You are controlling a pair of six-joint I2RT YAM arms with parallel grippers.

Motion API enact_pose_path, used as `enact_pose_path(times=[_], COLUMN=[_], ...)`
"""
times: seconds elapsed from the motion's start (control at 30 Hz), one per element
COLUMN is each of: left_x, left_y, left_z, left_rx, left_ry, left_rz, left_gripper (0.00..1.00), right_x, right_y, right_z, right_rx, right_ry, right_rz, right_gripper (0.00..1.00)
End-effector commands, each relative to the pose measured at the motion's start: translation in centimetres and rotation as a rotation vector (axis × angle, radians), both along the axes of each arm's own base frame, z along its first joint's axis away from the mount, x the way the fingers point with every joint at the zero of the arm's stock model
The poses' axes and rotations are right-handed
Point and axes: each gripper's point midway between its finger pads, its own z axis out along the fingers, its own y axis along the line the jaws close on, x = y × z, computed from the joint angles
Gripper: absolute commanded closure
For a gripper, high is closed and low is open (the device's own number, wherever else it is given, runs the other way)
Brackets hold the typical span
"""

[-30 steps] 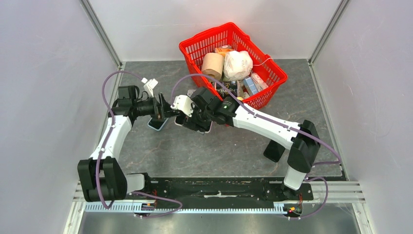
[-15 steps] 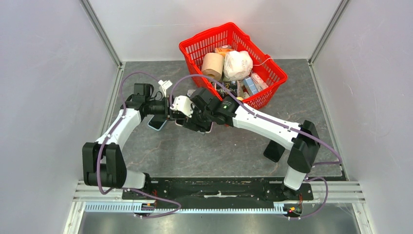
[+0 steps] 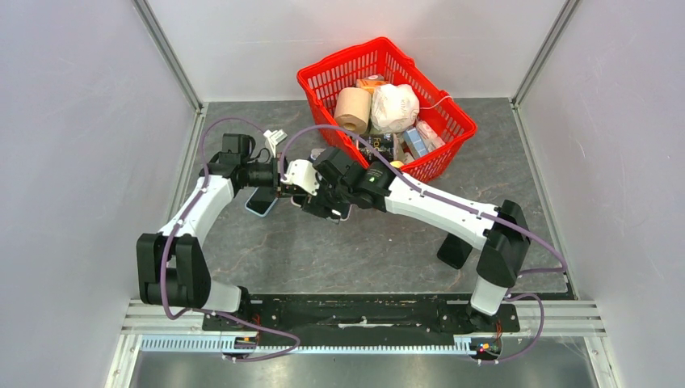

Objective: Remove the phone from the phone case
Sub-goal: Pick up the phone at the center of the board.

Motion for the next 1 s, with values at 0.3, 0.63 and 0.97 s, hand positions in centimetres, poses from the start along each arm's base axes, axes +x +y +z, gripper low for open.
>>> enact_pose_path(times=[0.3, 0.63, 0.97], left_x=[1.5, -0.7, -4.4], left_y=[1.3, 1.3, -0.3], left_z=[4.1, 8.7, 12.8], left_rx=[0.157, 0.143, 0.057], left_ry=[-0.369, -0.6, -0.732], left_rz=[-0.09, -0.152, -0.213], left_gripper=[0.98, 0.98, 0.98], right_x=[-1.8, -2.1, -5.3], right_y=[-2.4, -5.7, -4.6], right_z=[8.7, 14.6, 14.3], right_rx=[0.123, 0.334, 0.4], right_ry=[-0.03, 0.139, 0.319], right_rz=[0.026, 0.087, 0.269], right_gripper=[0.07, 0.1, 0.16])
